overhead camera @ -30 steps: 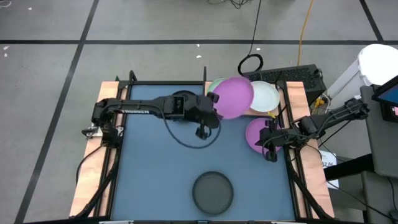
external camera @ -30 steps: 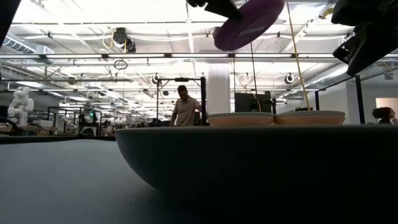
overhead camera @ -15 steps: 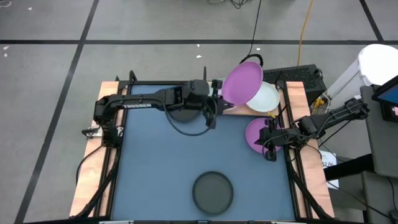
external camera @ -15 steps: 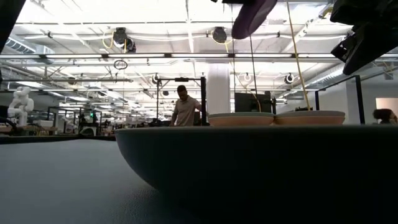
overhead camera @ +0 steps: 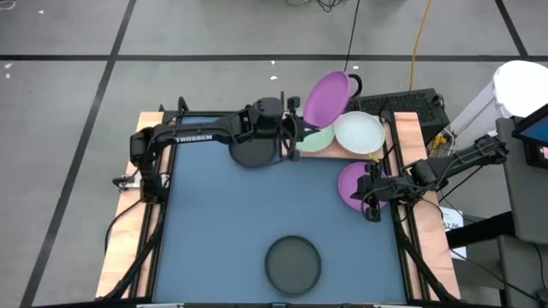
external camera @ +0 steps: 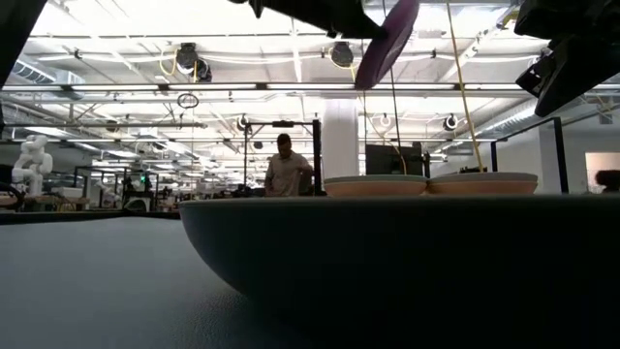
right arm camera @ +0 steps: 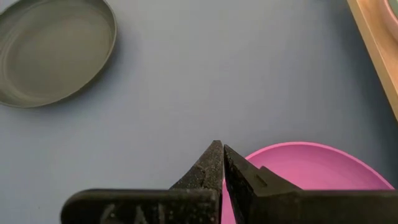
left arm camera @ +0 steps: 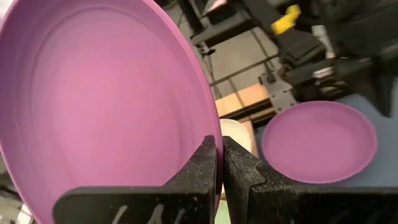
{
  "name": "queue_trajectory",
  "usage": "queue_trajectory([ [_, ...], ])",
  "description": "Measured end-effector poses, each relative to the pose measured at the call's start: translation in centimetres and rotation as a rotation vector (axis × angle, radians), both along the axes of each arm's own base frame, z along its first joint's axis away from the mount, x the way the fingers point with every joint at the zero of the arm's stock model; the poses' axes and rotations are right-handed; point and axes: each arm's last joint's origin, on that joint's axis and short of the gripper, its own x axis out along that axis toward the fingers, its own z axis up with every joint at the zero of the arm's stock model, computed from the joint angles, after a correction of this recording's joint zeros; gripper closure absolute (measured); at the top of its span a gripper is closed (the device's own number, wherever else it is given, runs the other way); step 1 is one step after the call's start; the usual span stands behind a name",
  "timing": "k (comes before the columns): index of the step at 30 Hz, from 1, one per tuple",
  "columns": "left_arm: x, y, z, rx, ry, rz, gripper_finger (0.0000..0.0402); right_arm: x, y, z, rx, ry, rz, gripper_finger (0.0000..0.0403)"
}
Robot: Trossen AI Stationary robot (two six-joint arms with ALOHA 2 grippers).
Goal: Place and stack plates onto a shelf
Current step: Stack the left purple plate on top of the green plate on the shelf
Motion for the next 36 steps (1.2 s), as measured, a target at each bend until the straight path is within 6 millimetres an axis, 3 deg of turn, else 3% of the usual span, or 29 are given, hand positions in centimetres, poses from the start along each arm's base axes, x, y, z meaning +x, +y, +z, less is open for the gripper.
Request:
queue_trajectory([
  [8,-0.2,1.4,-1.9,-0.039,-0.040,0.042,0.0391,0.0,0.0,0.0,-0.001,-0.001,0.002,0.0403],
  [18,2.9,2.0,-4.3,-0.048,-0.045,0.034,0.0391,0.1,0.0,0.1,-0.012,-0.010,0.015,0.0403],
  [25,3.5,3.7,-6.5,-0.098,0.061,0.095,0.0391,0.1,0.0,0.1,-0.027,-0.011,0.031,0.0403],
  [36,4.0,4.5,-10.8,-0.118,0.241,0.159,0.0391,0.1,0.0,0.1,-0.029,-0.010,0.033,0.0403],
])
